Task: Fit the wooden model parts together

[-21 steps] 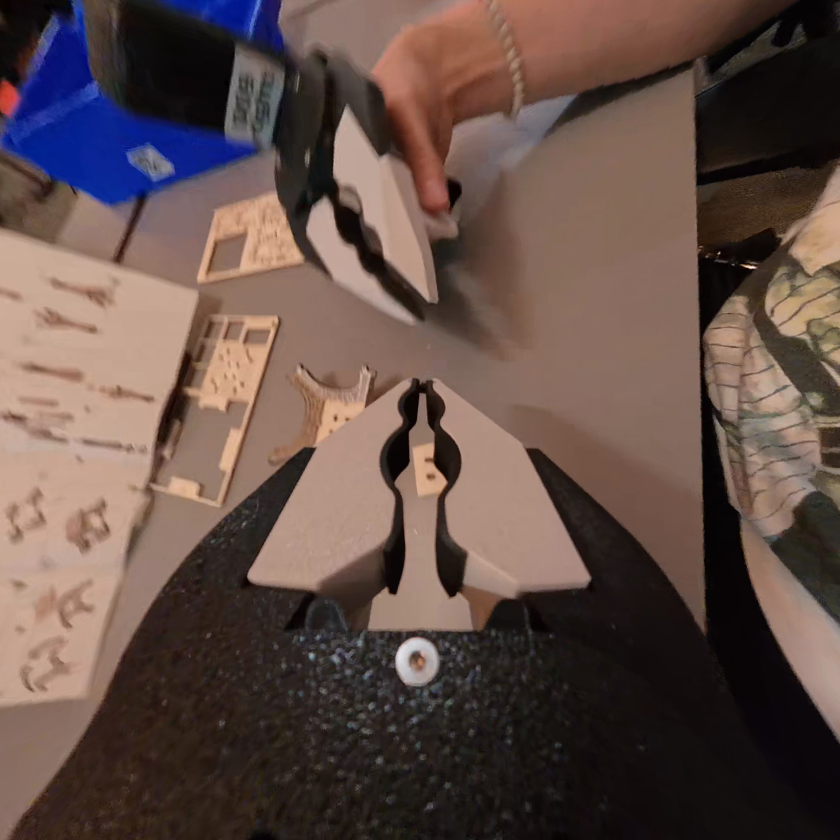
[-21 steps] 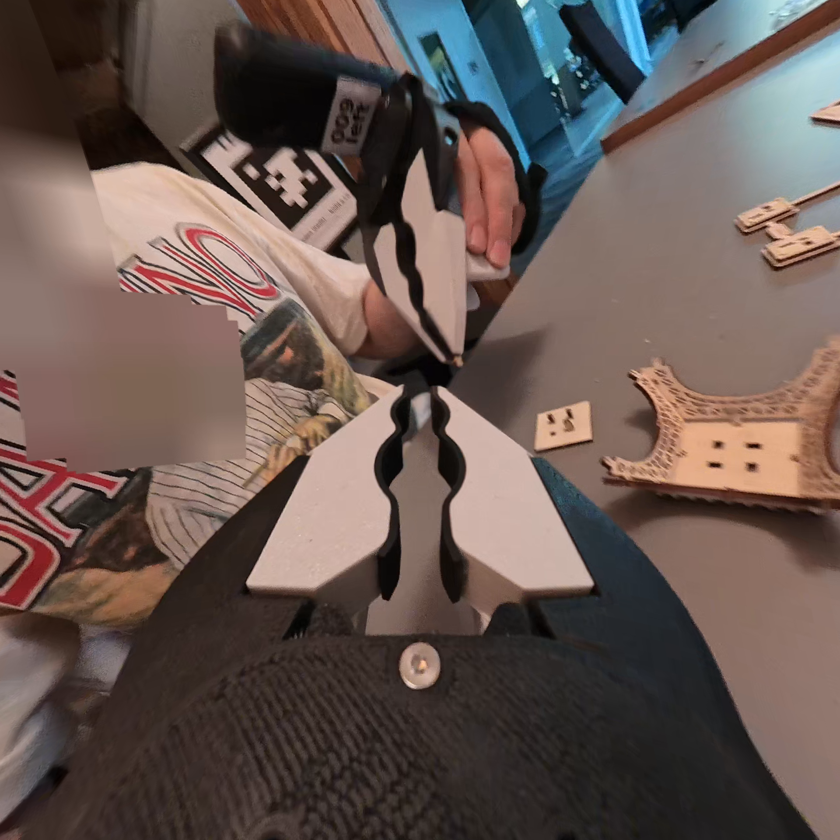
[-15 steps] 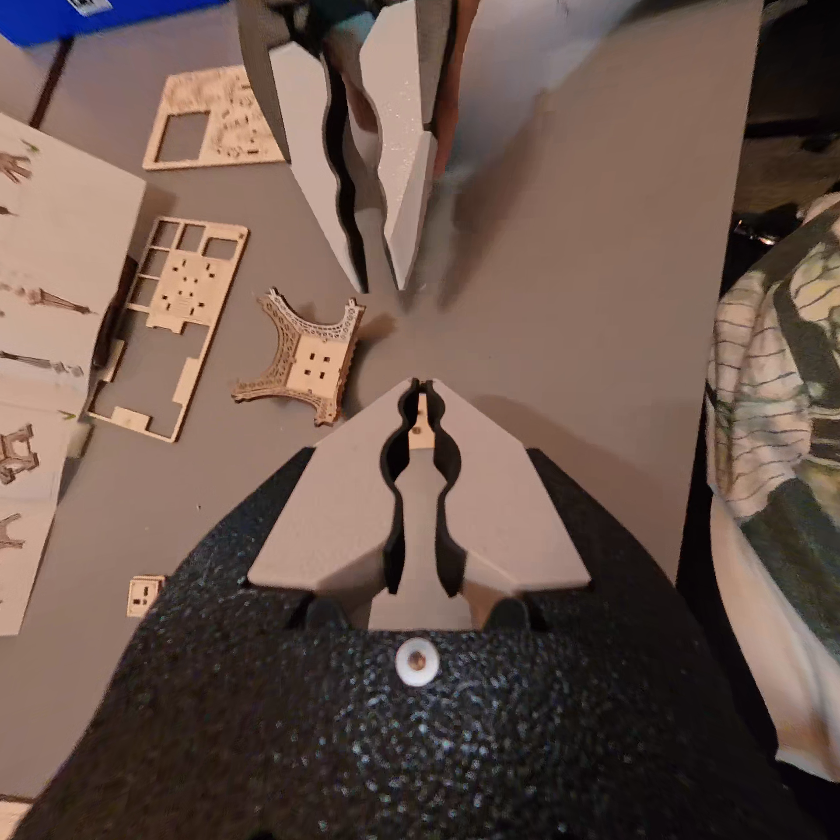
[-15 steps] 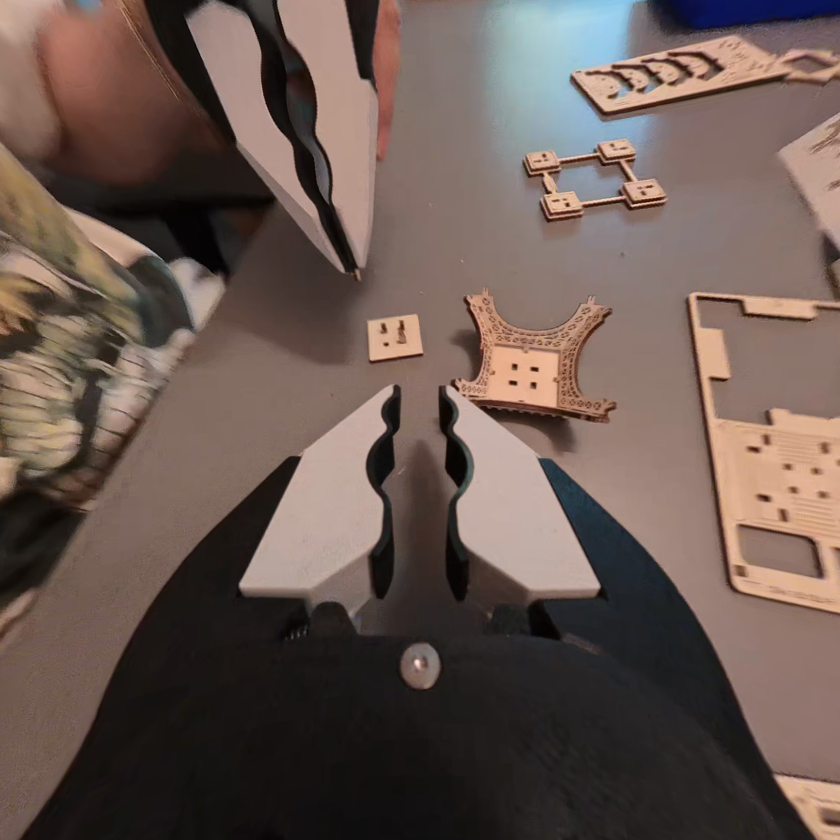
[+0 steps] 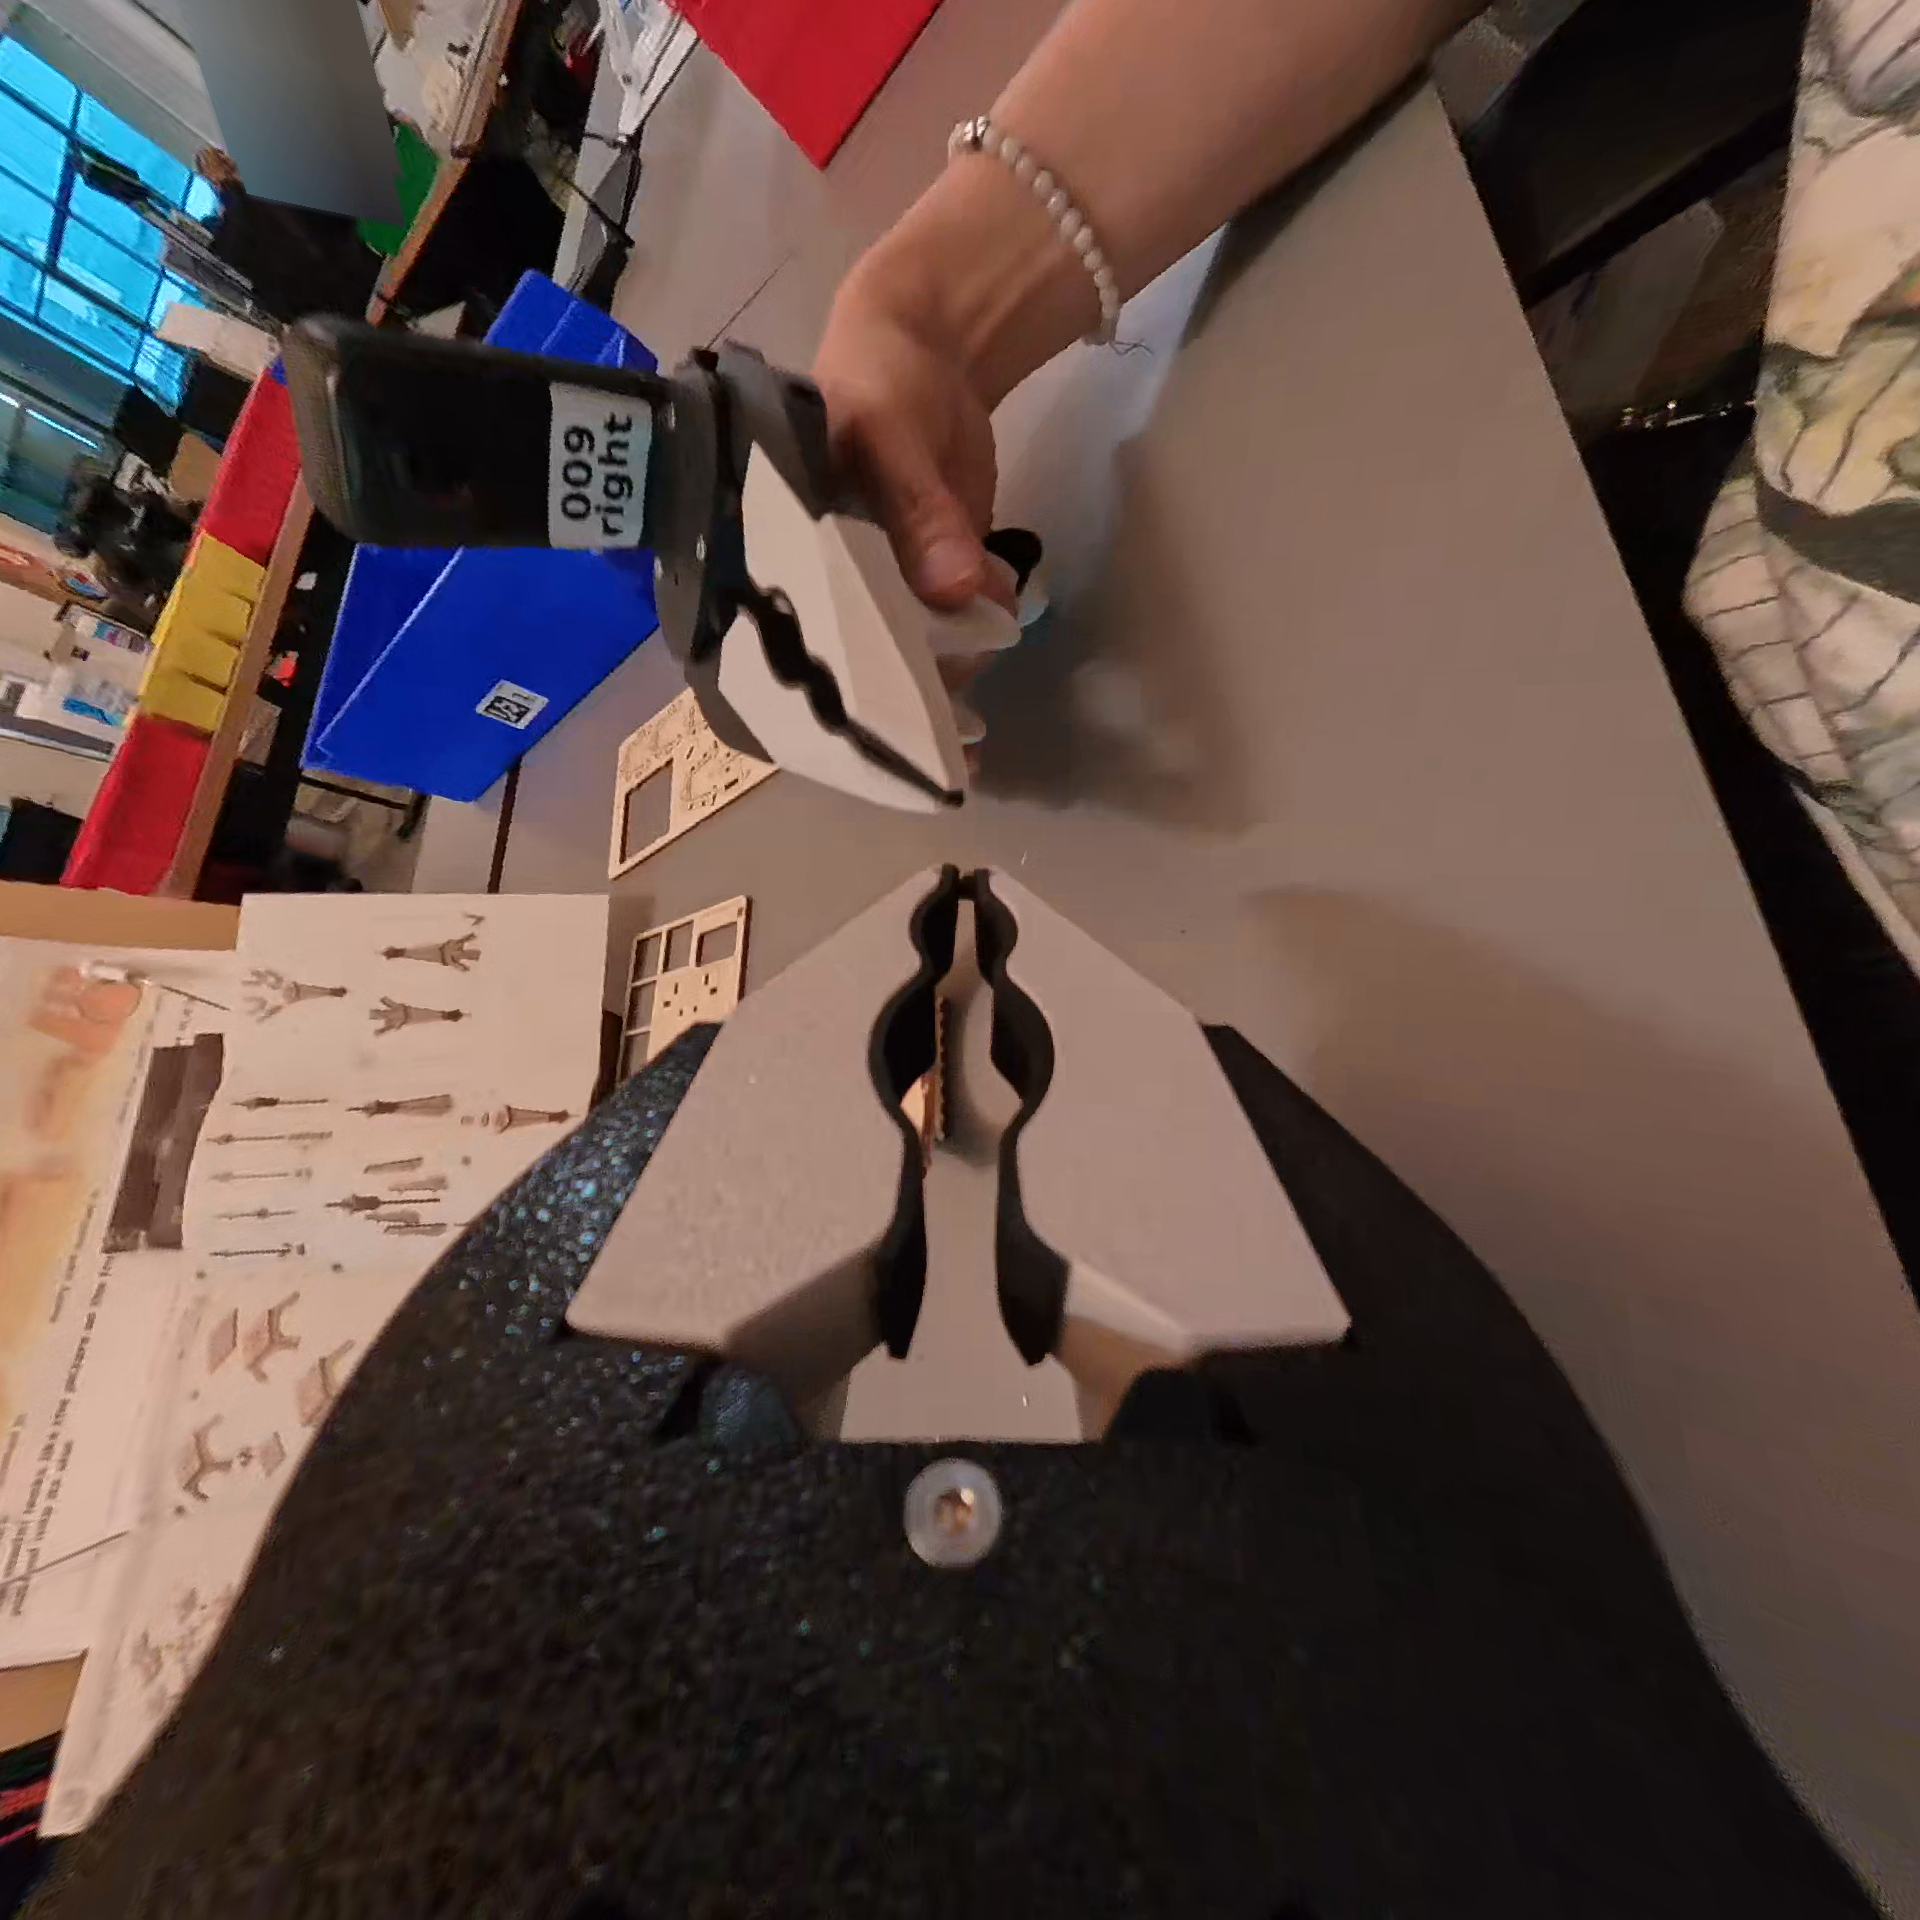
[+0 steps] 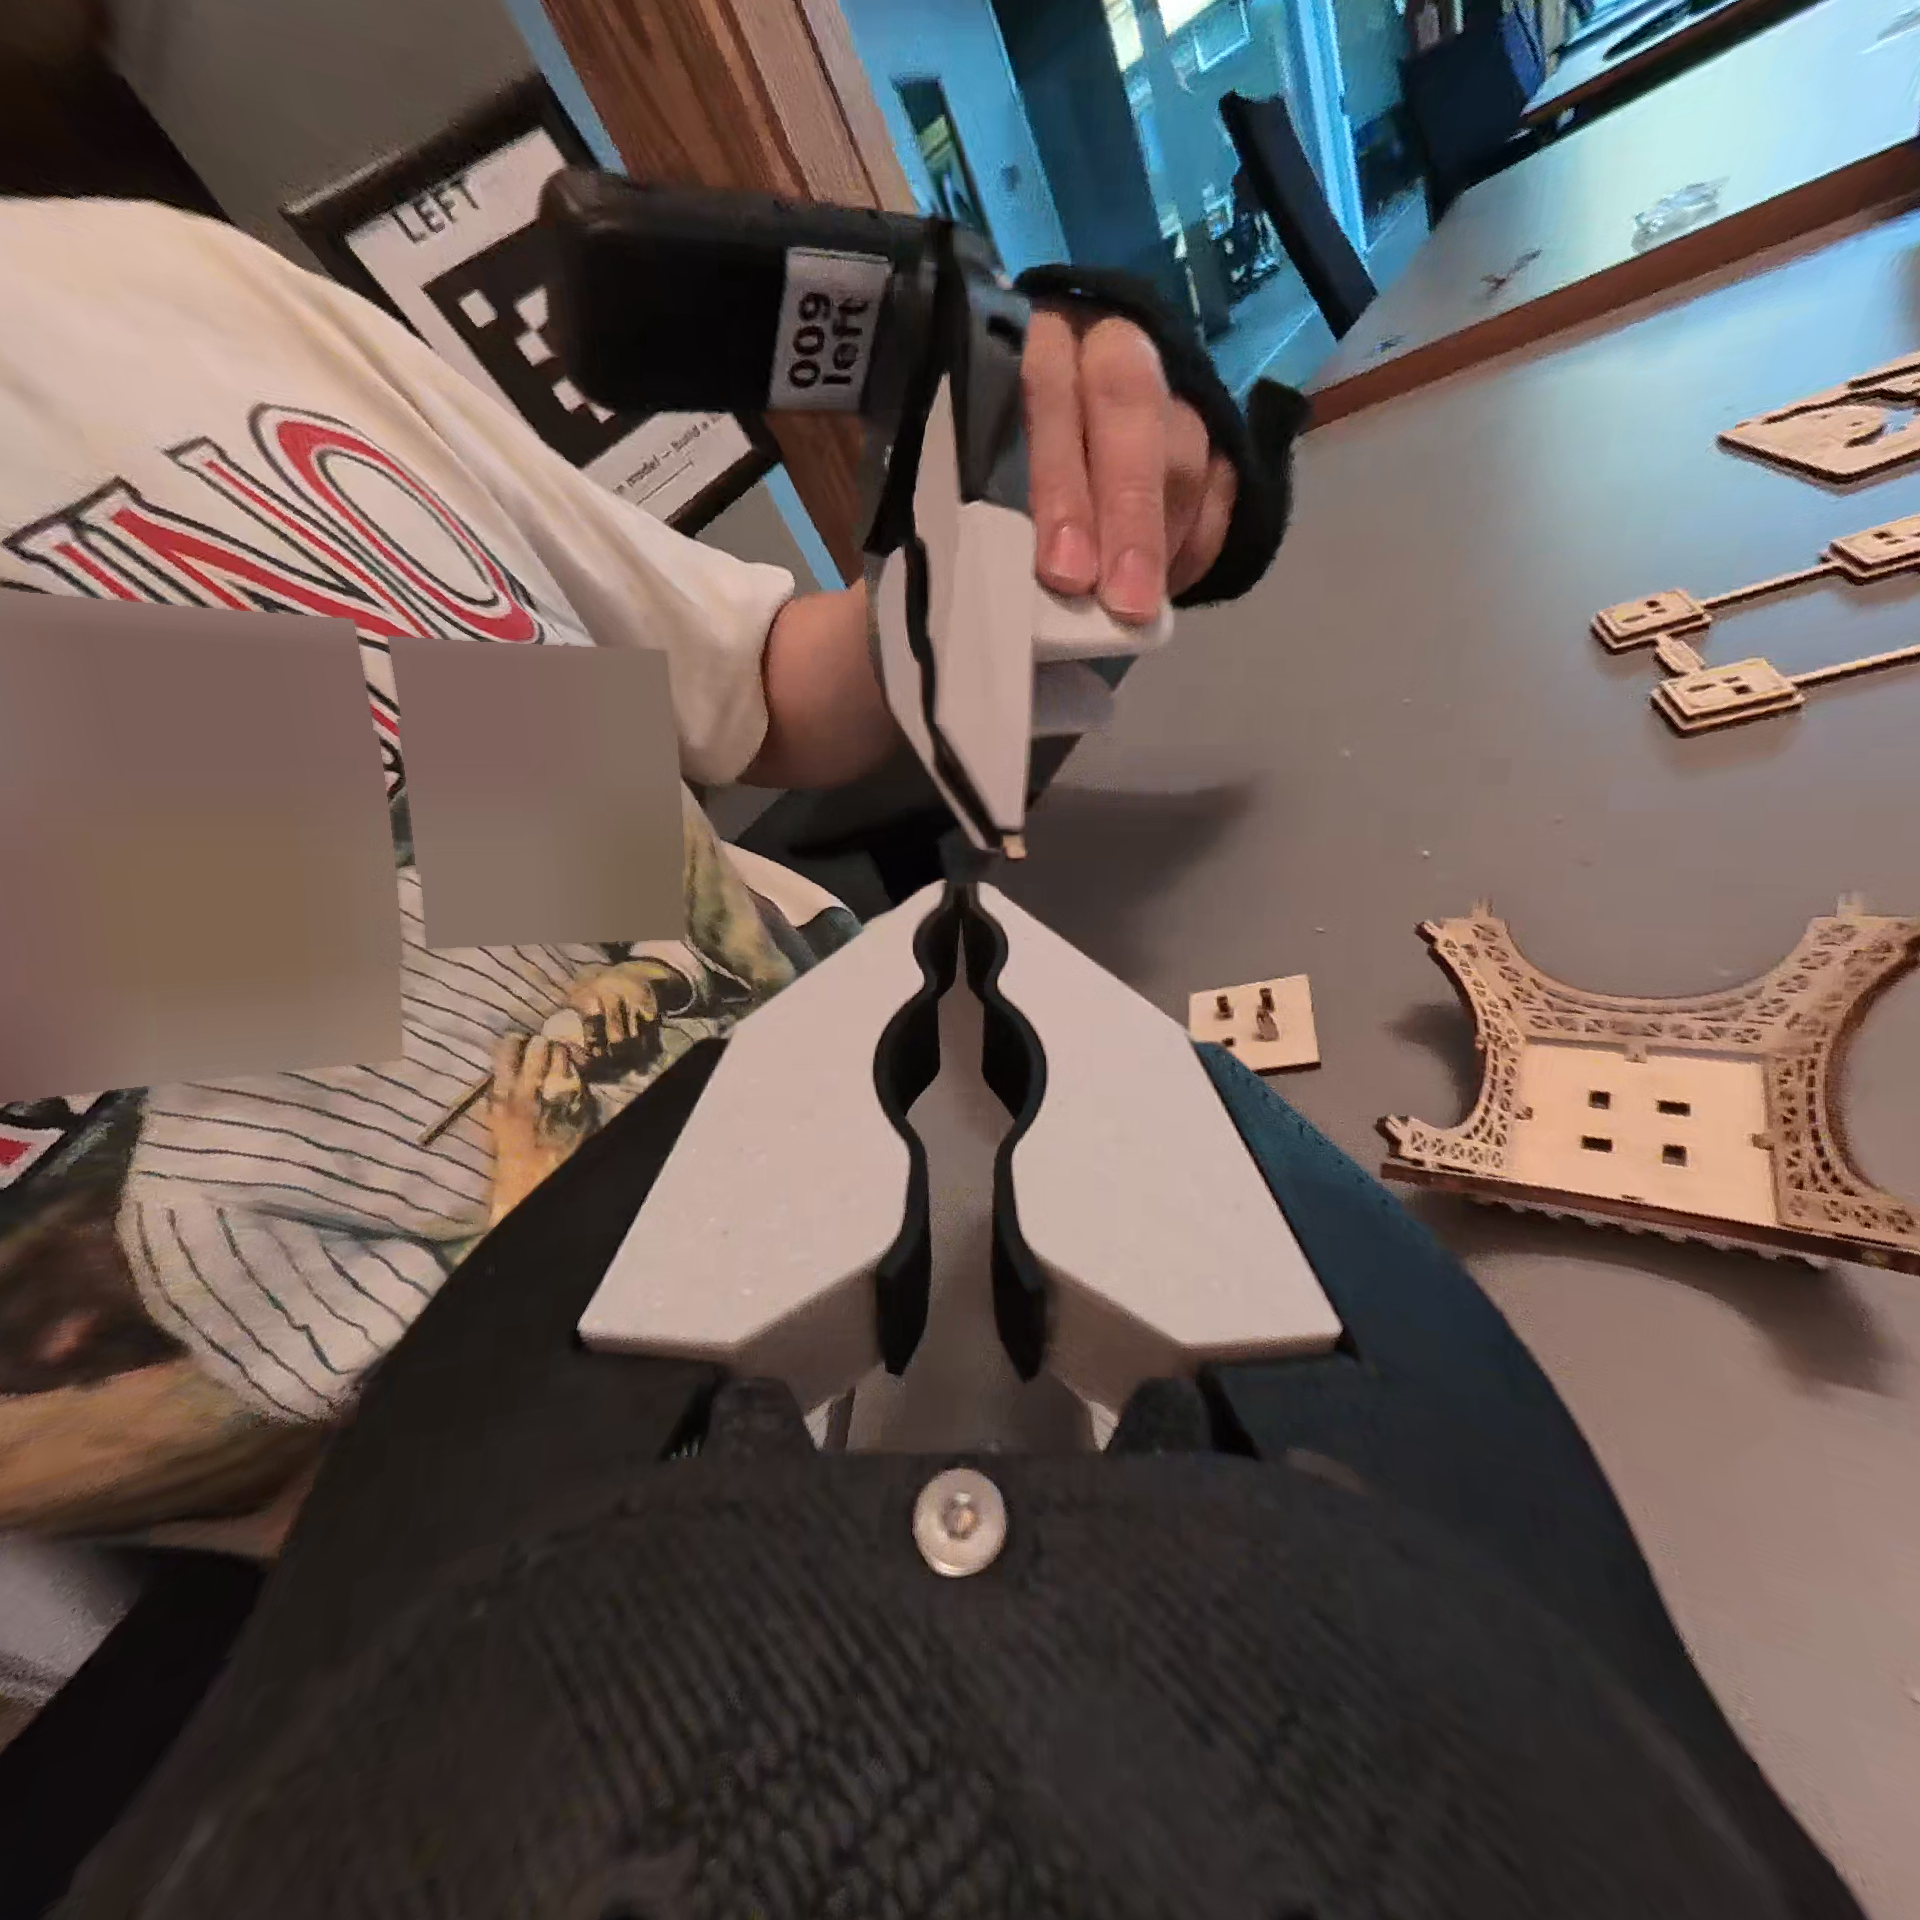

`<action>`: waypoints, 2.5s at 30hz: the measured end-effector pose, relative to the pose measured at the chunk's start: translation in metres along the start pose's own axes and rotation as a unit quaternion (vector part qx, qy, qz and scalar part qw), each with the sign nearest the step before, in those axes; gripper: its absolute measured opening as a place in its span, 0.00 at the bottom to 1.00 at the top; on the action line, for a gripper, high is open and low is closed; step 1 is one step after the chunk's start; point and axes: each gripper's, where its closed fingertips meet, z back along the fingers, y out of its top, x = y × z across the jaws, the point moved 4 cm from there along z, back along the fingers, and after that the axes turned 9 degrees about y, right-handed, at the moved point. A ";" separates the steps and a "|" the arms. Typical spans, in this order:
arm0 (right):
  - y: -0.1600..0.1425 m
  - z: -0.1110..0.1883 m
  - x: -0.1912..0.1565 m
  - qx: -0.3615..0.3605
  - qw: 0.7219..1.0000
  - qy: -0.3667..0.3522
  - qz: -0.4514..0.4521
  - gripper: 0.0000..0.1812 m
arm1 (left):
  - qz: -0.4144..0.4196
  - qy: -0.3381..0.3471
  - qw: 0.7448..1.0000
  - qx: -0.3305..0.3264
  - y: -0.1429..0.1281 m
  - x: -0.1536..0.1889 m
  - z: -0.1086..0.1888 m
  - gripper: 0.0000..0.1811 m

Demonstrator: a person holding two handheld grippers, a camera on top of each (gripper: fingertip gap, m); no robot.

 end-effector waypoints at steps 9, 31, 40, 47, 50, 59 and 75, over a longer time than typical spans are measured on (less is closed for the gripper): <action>0.000 -0.007 -0.006 0.011 0.999 0.038 -0.016 0.06 | -0.042 0.017 0.998 0.047 0.023 0.001 0.002 0.00; 0.002 -0.010 -0.014 0.028 0.996 0.080 -0.015 0.00 | -0.044 0.014 0.997 0.064 0.027 0.001 0.000 0.00; 0.003 -0.009 -0.012 0.035 0.996 0.079 -0.029 0.02 | -0.044 0.016 0.997 0.064 0.027 0.001 0.000 0.00; 0.003 -0.008 -0.012 0.040 0.996 0.079 -0.027 0.00 | -0.041 0.013 0.997 0.062 0.025 0.003 0.000 0.00; 0.004 -0.008 -0.012 0.040 0.996 0.080 -0.027 0.00 | -0.042 0.016 0.997 0.063 0.026 0.002 0.000 0.00; 0.004 -0.009 -0.013 0.036 0.996 0.079 -0.012 0.00 | -0.029 0.015 0.997 0.067 0.027 -0.002 0.000 0.00; 0.010 -0.007 -0.009 0.079 0.993 0.080 -0.032 0.03 | -0.020 0.030 0.997 0.070 0.026 -0.006 0.001 0.00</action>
